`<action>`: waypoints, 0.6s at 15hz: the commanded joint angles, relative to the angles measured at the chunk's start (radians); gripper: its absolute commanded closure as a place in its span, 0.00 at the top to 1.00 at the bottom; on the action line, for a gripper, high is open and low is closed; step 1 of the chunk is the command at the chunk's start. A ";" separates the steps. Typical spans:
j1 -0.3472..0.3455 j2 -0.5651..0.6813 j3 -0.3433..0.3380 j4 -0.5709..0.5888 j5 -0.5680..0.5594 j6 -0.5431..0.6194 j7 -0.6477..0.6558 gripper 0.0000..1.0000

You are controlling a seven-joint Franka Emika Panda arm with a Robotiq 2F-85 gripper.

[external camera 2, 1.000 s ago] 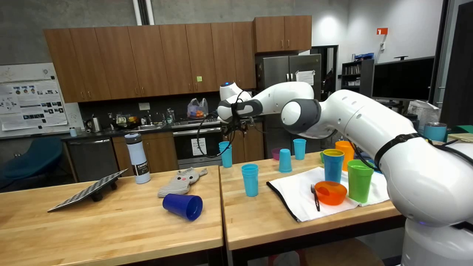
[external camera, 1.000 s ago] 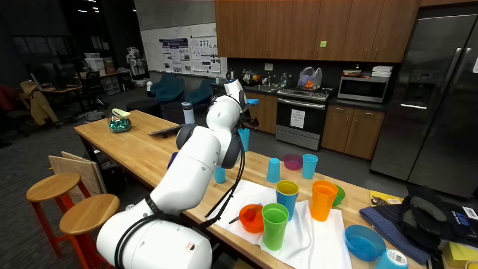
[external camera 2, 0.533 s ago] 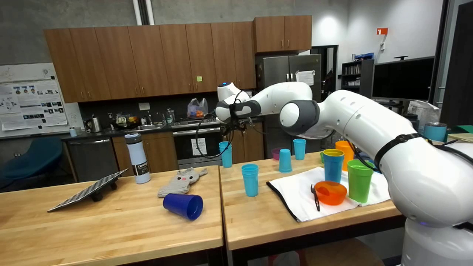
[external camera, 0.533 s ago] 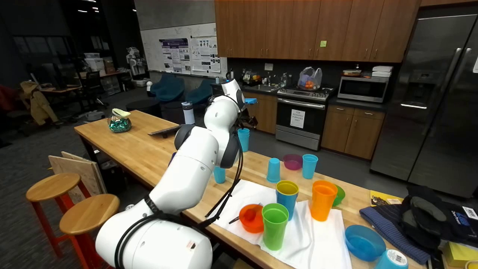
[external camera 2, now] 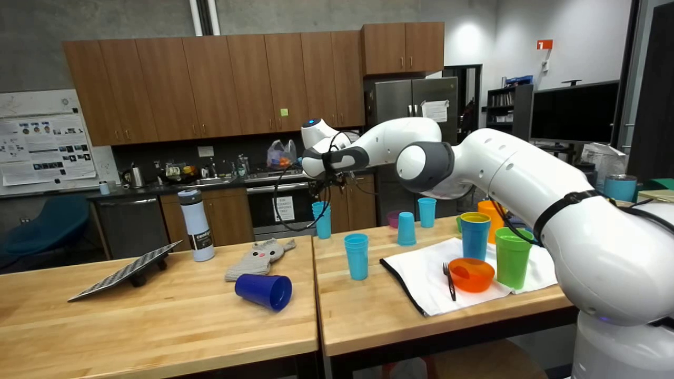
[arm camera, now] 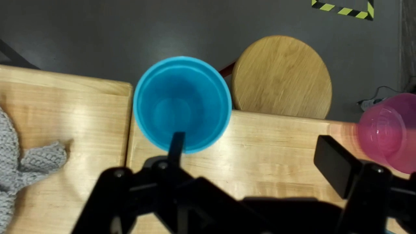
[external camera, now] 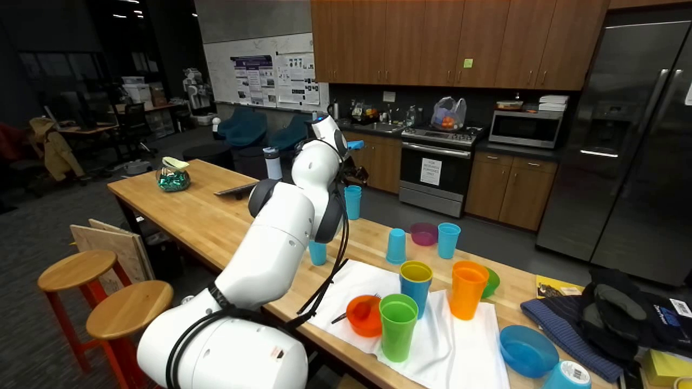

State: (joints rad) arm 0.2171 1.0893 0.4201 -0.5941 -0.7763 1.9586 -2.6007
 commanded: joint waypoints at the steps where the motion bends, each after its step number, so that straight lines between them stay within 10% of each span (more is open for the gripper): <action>1: -0.012 -0.011 0.035 -0.016 -0.051 0.006 0.000 1.00; 9: -0.025 0.002 0.061 -0.012 -0.076 0.005 0.000 1.00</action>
State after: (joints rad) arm 0.2103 1.0908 0.4527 -0.5997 -0.8292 1.9585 -2.6007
